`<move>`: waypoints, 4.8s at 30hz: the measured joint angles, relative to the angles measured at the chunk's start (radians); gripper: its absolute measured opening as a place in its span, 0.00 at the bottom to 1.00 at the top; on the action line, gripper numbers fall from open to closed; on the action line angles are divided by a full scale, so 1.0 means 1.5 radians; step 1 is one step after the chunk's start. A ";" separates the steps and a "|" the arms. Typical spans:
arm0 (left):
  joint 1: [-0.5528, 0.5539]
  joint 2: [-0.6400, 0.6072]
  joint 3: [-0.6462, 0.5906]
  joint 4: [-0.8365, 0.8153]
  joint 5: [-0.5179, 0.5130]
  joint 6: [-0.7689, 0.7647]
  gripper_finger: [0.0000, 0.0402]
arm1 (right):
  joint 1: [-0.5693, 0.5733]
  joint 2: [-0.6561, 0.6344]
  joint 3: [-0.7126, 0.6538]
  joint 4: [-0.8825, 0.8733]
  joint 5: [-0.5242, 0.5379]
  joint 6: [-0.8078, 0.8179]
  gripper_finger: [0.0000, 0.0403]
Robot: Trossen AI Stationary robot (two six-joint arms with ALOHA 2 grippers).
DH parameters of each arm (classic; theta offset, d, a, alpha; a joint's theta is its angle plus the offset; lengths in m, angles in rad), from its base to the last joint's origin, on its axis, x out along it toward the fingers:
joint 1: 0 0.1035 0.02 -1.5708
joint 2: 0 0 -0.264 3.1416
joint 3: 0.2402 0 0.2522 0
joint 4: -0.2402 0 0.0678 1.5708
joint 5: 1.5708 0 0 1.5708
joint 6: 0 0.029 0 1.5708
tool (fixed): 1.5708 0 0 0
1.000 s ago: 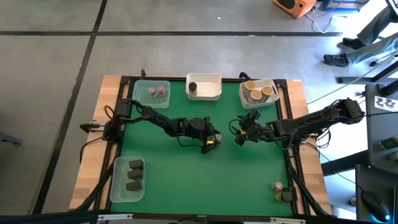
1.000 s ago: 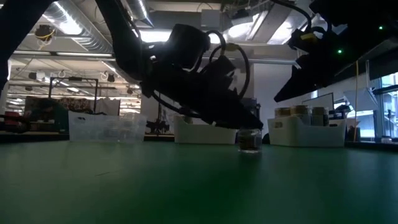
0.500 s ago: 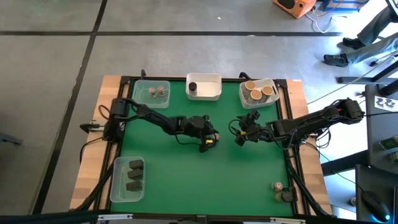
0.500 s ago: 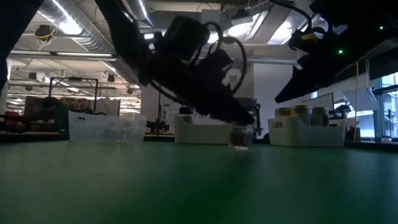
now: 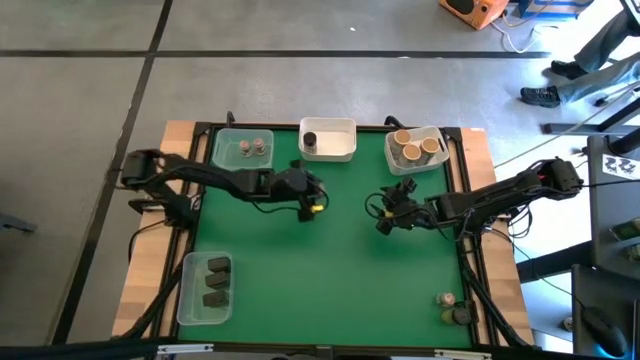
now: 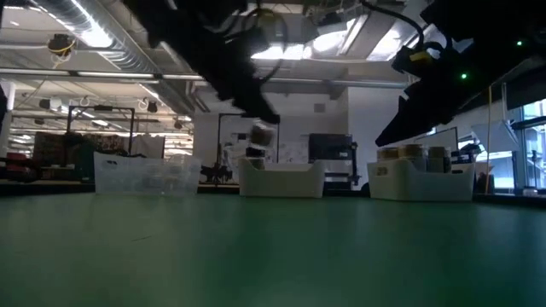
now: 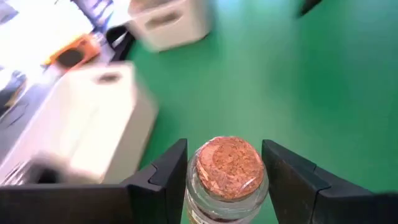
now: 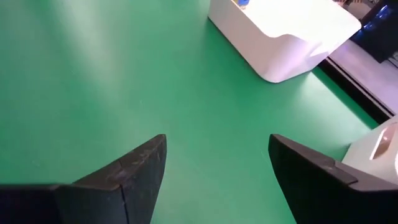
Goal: Sort spices by type
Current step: Put the top small brown seasoning bottle into the top transparent bin, then put the small brown seasoning bottle into the top transparent bin
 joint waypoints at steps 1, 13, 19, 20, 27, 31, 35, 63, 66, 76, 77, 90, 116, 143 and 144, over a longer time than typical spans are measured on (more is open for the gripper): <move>0.008 -0.019 -0.021 -0.004 -0.009 -0.005 0.40 | 0.000 0.006 0.000 0.001 0.000 0.000 0.70; 0.123 -0.313 -0.239 0.012 -0.142 -0.106 0.42 | -0.001 0.062 0.000 0.035 0.010 0.009 0.70; 0.183 -0.383 -0.324 0.051 -0.192 -0.127 0.40 | -0.011 0.062 -0.001 0.036 0.016 0.011 0.70; 0.192 -0.384 -0.338 0.061 -0.192 -0.137 0.40 | -0.016 0.062 -0.001 0.034 0.018 0.011 0.70; 0.258 -0.366 -0.401 0.132 -0.190 -0.205 0.41 | -0.046 0.062 -0.001 0.034 0.020 0.017 0.70; 0.278 -0.355 -0.411 0.173 -0.163 -0.220 0.41 | -0.057 0.062 -0.001 0.033 0.009 0.019 0.70; 0.300 -0.330 -0.425 0.228 -0.119 -0.231 0.41 | -0.058 0.062 -0.001 0.033 0.011 0.019 0.70; 0.359 -0.169 -0.429 0.277 -0.046 -0.247 0.41 | -0.056 0.062 -0.001 0.033 -0.003 0.034 0.70; 0.358 -0.167 -0.429 0.278 -0.046 -0.247 0.41 | -0.056 0.062 -0.001 0.033 -0.003 0.034 0.70; 0.358 -0.167 -0.429 0.275 -0.046 -0.276 0.54 | -0.056 0.062 -0.001 0.033 -0.003 0.034 0.70; 0.358 -0.168 -0.429 0.274 -0.046 -0.277 0.57 | -0.056 0.062 -0.001 0.033 -0.003 0.034 0.70; 0.357 -0.290 -0.405 0.184 -0.022 -0.238 0.64 | -0.056 0.062 -0.001 0.032 -0.021 0.031 0.70; 0.094 -0.378 -0.401 0.342 0.080 -0.121 0.62 | -0.056 0.061 -0.001 0.035 -0.043 0.031 0.70; 0.039 -0.100 -0.401 0.728 0.173 -0.045 0.62 | -0.056 0.060 0.217 -0.330 -0.357 0.120 0.70; 0.039 -0.100 -0.401 0.727 0.173 -0.045 0.62 | -0.056 0.060 0.233 -0.363 -0.376 0.135 0.70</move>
